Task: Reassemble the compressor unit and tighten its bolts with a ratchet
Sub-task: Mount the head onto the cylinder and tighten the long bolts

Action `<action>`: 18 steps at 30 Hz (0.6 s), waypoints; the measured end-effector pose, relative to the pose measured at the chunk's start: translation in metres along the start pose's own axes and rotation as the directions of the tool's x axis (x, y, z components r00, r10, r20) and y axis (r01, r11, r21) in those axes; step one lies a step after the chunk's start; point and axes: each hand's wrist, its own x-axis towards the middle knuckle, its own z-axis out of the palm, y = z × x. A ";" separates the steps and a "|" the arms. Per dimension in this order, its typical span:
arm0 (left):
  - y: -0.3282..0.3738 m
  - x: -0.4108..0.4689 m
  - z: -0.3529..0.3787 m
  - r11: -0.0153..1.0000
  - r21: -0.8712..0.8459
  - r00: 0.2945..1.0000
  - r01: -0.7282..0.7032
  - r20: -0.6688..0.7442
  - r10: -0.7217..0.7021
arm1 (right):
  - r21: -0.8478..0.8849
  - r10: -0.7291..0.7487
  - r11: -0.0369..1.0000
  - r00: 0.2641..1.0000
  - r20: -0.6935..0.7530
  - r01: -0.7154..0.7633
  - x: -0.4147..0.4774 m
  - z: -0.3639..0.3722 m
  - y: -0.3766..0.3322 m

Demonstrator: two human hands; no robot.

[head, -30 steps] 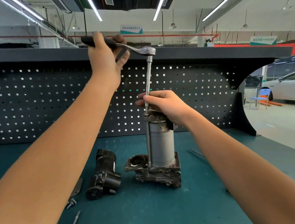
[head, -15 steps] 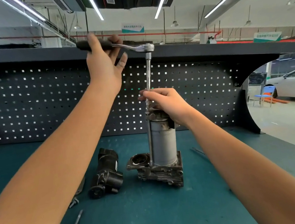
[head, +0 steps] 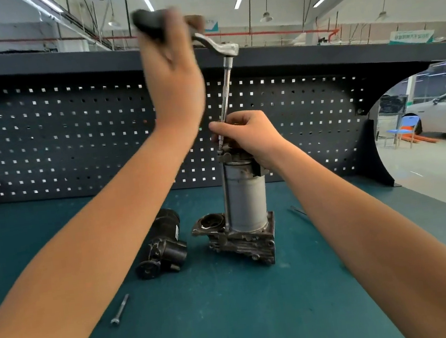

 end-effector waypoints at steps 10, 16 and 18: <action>-0.018 0.039 -0.018 0.789 -0.406 0.843 0.461 -0.075 -0.532 | -0.016 -0.005 1.000 0.998 0.066 0.006 -0.003 0.000 -0.001; 0.001 0.023 -0.019 0.995 -0.027 0.980 0.095 0.177 -0.089 | -0.068 -0.031 0.997 0.999 -0.013 0.031 0.000 0.004 0.002; -0.007 0.035 -0.026 0.912 -0.256 0.945 0.320 0.019 -0.326 | -0.031 -0.003 1.000 1.000 0.013 0.004 0.001 0.002 0.002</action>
